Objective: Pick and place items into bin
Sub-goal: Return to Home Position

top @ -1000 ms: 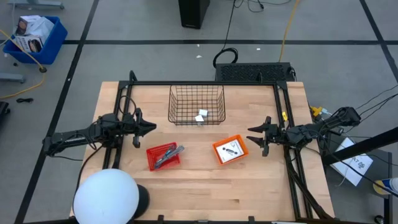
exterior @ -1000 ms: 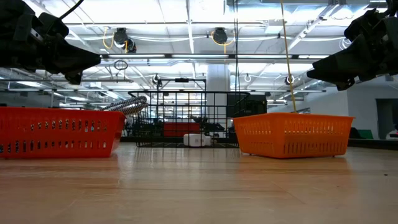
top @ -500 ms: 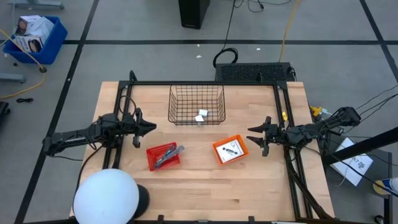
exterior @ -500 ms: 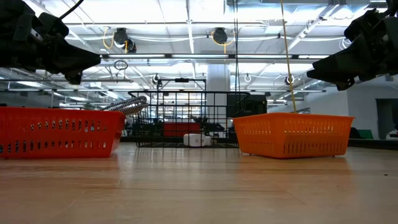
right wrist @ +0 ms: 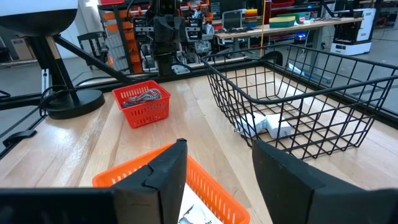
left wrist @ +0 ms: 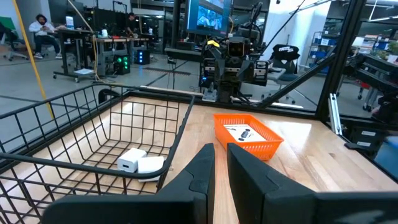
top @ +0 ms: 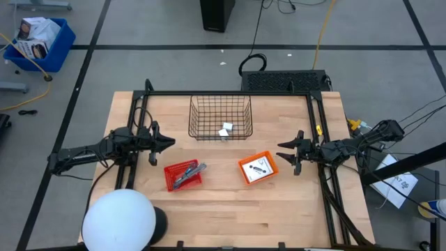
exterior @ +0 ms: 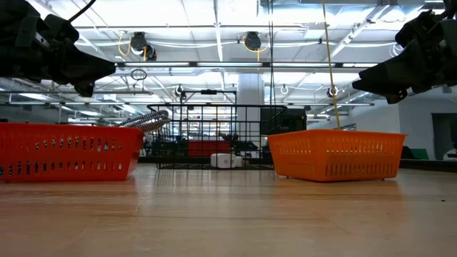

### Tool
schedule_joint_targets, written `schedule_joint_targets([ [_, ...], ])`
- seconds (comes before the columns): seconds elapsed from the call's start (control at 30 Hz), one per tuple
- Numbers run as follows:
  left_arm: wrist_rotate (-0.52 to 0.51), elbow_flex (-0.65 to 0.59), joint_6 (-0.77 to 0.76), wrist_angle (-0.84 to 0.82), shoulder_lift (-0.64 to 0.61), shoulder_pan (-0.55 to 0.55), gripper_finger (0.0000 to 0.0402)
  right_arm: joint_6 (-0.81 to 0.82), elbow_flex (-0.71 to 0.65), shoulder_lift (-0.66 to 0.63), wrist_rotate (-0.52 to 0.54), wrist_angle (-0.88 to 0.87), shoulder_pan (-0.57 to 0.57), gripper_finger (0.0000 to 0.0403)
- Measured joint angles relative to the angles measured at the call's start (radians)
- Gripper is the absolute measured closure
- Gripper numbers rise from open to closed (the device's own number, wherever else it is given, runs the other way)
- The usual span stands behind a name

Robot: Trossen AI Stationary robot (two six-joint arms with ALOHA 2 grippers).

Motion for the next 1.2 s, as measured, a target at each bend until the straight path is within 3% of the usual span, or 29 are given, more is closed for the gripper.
schedule_joint_targets([
  [1.2,0.0,0.0,0.0,0.0,0.0,0.0,0.0355,0.0,0.0,0.0,0.0,0.0,0.0,0.0227],
])
